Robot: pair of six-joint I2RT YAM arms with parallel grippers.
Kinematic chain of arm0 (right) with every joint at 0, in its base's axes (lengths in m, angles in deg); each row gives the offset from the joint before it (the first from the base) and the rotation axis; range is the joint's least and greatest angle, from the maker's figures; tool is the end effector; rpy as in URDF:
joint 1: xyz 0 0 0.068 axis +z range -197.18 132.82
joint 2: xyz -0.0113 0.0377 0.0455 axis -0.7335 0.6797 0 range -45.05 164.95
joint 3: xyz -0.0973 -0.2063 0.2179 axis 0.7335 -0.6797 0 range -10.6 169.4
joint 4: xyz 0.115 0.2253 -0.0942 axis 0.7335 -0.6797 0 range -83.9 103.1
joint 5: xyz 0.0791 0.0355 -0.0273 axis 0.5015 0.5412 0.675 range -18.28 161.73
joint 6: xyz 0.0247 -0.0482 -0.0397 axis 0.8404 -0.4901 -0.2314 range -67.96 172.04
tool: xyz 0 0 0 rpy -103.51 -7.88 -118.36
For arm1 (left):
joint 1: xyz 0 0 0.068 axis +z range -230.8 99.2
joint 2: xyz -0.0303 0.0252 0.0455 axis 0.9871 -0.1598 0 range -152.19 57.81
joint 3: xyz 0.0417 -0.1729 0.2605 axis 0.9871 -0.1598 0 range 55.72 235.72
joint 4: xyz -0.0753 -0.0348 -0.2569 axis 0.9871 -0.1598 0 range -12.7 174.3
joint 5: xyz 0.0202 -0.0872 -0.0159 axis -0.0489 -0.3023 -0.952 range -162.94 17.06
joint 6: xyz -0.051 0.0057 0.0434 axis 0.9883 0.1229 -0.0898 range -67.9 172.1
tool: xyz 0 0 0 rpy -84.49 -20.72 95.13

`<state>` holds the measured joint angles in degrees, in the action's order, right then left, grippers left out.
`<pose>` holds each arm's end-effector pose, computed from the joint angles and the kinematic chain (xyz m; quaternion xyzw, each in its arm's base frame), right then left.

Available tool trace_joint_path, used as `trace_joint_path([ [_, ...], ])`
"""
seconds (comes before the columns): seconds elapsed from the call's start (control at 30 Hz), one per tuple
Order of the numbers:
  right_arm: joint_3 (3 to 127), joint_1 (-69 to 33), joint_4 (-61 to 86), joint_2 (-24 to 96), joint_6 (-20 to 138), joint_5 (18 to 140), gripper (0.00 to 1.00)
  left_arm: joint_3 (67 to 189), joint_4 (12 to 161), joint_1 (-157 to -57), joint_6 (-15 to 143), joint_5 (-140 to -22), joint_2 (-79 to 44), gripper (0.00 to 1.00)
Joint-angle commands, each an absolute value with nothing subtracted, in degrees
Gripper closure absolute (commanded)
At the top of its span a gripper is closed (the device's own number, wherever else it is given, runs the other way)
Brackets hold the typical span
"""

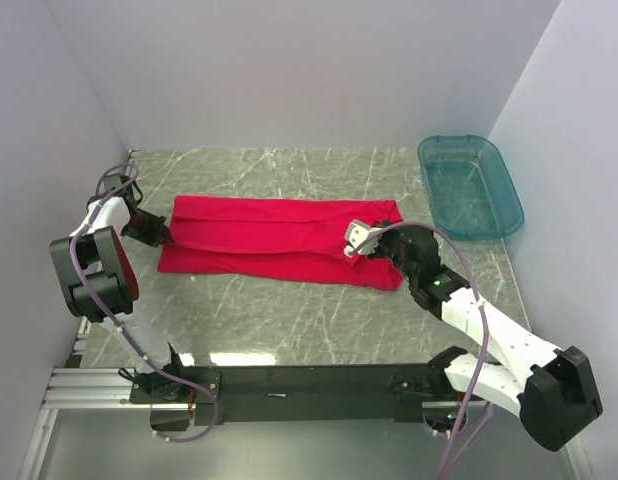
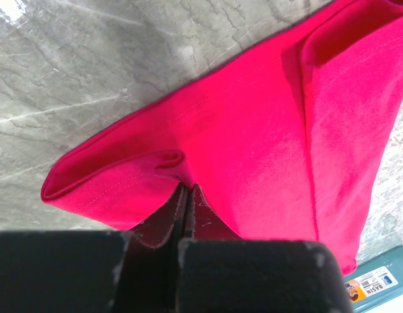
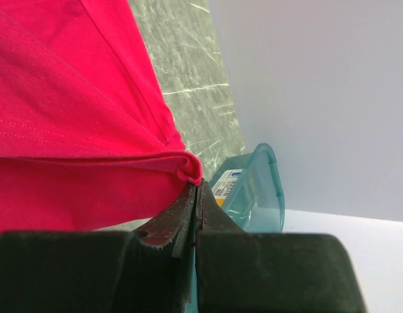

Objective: Fold and stack the t-shirts
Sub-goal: Fold the tshirt

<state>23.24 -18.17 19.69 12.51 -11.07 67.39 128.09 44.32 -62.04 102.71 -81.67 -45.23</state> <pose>0.2061 0.1095 0.2885 -0.5633 0.5740 -0.2031 0.5585 0.3630 0.1148 0.2156 -0.5489 0.8155 -0.1181 0.1405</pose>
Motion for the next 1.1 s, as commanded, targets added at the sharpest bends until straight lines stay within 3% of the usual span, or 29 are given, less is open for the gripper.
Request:
trace_joint_path([
  [0.0,26.0,-19.0,22.9,12.9,-11.1,68.8,1.00,130.4,45.3,-62.2,101.8,-81.1,-45.9,0.99],
  [1.07,28.2,-20.9,24.6,17.8,-11.0,70.8,1.00,129.3,44.9,-62.3,101.7,-80.6,-44.2,0.99],
])
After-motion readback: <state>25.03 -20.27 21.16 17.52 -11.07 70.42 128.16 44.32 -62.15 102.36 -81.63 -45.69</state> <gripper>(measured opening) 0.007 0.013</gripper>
